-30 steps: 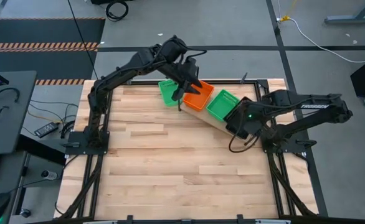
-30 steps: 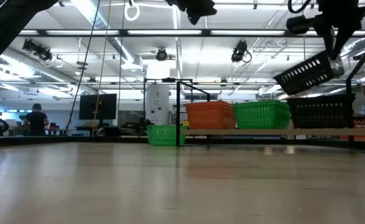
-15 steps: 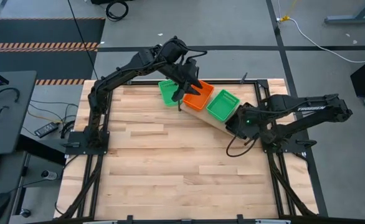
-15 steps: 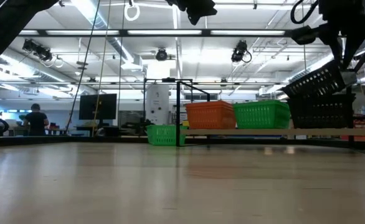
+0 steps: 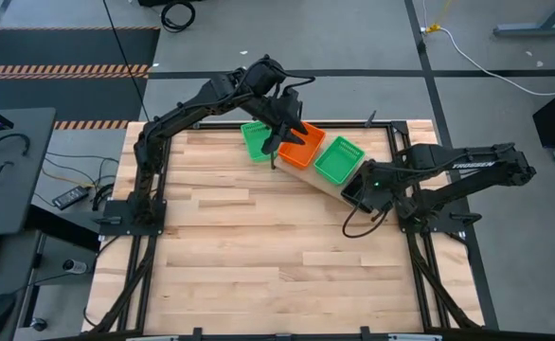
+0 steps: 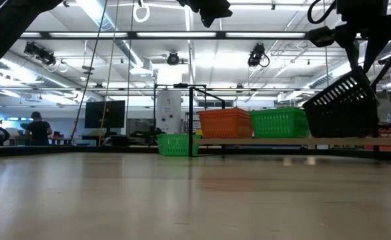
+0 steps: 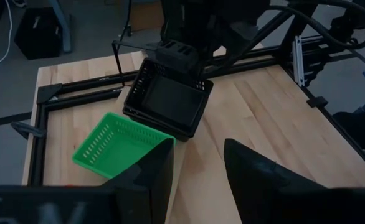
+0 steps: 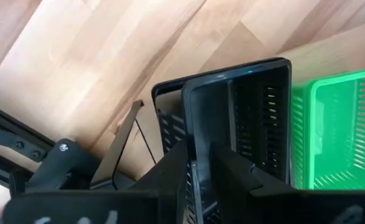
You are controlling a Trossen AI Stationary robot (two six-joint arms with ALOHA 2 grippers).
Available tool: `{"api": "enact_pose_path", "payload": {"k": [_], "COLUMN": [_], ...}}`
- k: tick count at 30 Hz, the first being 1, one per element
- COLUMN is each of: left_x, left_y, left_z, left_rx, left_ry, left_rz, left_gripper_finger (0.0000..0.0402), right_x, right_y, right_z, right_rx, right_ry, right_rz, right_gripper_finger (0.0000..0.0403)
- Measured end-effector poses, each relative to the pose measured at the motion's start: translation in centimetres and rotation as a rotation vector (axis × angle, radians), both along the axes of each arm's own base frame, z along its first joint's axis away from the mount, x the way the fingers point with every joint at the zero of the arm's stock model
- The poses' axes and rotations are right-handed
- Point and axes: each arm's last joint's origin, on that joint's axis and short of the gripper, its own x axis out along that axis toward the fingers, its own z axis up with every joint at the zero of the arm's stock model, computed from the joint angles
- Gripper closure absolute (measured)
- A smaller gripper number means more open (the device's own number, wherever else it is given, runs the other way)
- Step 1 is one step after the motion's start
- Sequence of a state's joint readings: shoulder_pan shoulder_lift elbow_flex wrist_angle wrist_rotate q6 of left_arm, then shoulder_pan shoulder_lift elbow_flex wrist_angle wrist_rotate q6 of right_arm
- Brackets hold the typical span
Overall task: Stack baskets on shelf by color
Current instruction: Stack the black basket on top of the black basket on the shelf
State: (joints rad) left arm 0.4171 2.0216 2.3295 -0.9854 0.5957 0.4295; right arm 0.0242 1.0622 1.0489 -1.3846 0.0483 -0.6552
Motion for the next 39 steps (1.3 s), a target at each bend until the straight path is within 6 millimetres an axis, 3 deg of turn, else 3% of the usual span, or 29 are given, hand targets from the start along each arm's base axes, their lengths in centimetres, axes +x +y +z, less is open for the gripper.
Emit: {"api": "enact_pose_path", "payload": {"k": [10, 23, 27, 30, 33, 39], "left_x": [0.0, 0.0, -0.2, -0.6, -0.9, -0.4], "left_y": [-0.1, -0.1, 0.7, 2.1, 2.9, 2.2], "left_z": [0.0, -0.1, 0.1, 0.9, 1.2, 1.0], "left_rx": [-0.004, 0.005, 0.016, -0.054, -0.057, -0.052], "left_ry": [0.001, 0.017, -0.029, -0.148, -0.174, -0.138], "left_rz": [0.0, 0.018, -0.017, -0.113, -0.093, -0.052], "left_gripper_finger": [0.0253, 0.0253, 0.0258, 0.027, 0.0284, 0.0301], "right_x": [-0.2, -0.2, 0.4, 0.7, 0.9, 0.9], "right_y": [0.2, 0.5, 0.8, 0.9, 0.9, 1.1], "right_z": [0.0, 0.0, 0.5, 1.6, 2.9, 4.4], "right_rx": [0.074, 0.026, 0.025, 0.035, 0.073, 0.13], "right_ry": [0.024, 0.012, -0.062, -0.114, -0.171, -0.231], "right_rz": [0.012, 0.011, -0.14, -0.307, -0.45, -0.579], "right_gripper_finger": [0.033, 0.0332, 0.0332, 0.0332, 0.0329, 0.0325]}}
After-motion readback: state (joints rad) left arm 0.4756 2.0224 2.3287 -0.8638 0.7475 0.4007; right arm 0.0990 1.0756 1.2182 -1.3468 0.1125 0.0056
